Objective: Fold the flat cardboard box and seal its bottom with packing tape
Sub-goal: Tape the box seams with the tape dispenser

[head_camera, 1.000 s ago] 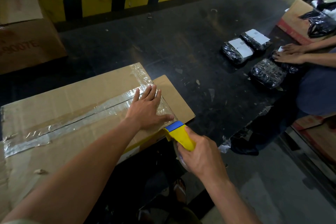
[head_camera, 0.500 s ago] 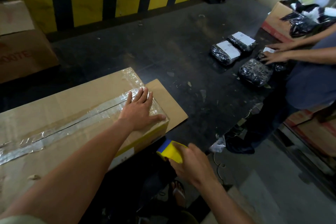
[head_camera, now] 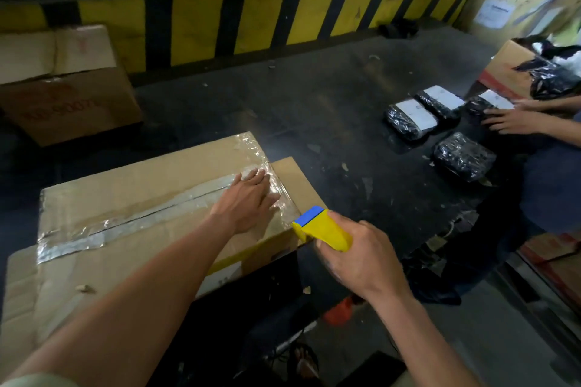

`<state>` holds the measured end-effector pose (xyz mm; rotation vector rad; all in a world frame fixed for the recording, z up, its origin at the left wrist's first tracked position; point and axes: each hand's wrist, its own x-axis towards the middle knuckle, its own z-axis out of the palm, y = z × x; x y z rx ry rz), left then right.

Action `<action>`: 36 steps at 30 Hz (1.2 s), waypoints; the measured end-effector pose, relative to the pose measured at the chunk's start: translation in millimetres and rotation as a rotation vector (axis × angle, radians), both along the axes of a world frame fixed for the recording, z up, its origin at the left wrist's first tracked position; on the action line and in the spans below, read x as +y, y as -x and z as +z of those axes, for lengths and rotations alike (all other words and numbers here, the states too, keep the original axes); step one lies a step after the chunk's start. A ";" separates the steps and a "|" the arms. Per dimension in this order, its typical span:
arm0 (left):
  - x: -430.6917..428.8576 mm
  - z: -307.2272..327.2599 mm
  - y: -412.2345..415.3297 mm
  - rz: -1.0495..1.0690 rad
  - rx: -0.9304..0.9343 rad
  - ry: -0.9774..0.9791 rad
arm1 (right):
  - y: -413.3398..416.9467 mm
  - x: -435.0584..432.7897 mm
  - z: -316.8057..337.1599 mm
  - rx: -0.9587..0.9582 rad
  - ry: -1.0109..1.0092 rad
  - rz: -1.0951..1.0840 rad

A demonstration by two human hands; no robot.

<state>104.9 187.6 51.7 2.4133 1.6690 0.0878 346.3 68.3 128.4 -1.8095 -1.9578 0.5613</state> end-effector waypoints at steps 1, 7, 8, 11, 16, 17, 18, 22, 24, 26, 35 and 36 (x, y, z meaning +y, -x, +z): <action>-4.0 7.0 4.6 0.021 -0.009 -0.004 | 1.0 6.4 7.0 0.011 -0.007 0.023; -33.0 48.0 48.8 0.332 -0.114 -0.081 | 38.9 45.8 48.9 0.093 -0.050 0.232; -39.2 52.3 59.7 0.384 -0.111 -0.103 | 48.8 52.0 50.7 0.090 -0.050 0.274; -63.9 63.2 91.1 0.543 -0.080 -0.109 | 82.6 67.9 48.7 0.068 -0.044 0.374; -110.4 69.7 144.5 0.757 -0.071 -0.104 | 151.5 71.1 46.6 0.092 -0.014 0.490; -119.6 70.5 154.1 0.791 -0.080 -0.102 | 165.9 70.1 45.4 0.094 -0.008 0.506; -128.0 70.8 163.7 0.822 -0.084 -0.105 | 180.6 68.7 43.7 0.092 0.002 0.521; -155.9 69.5 201.8 0.886 -0.054 -0.090 | 238.2 60.3 34.0 0.102 0.046 0.537; -166.1 65.7 224.2 0.894 -0.072 -0.069 | 266.6 54.7 27.5 0.114 0.068 0.526; -172.6 60.5 245.7 0.893 -0.081 -0.049 | 292.9 49.7 19.2 0.130 0.082 0.511; -169.1 33.2 281.3 0.945 -0.469 -0.015 | 362.2 46.7 -3.0 0.104 0.054 0.400; -169.7 31.2 279.0 0.967 -0.527 -0.033 | 364.2 48.0 -2.7 0.099 0.051 0.395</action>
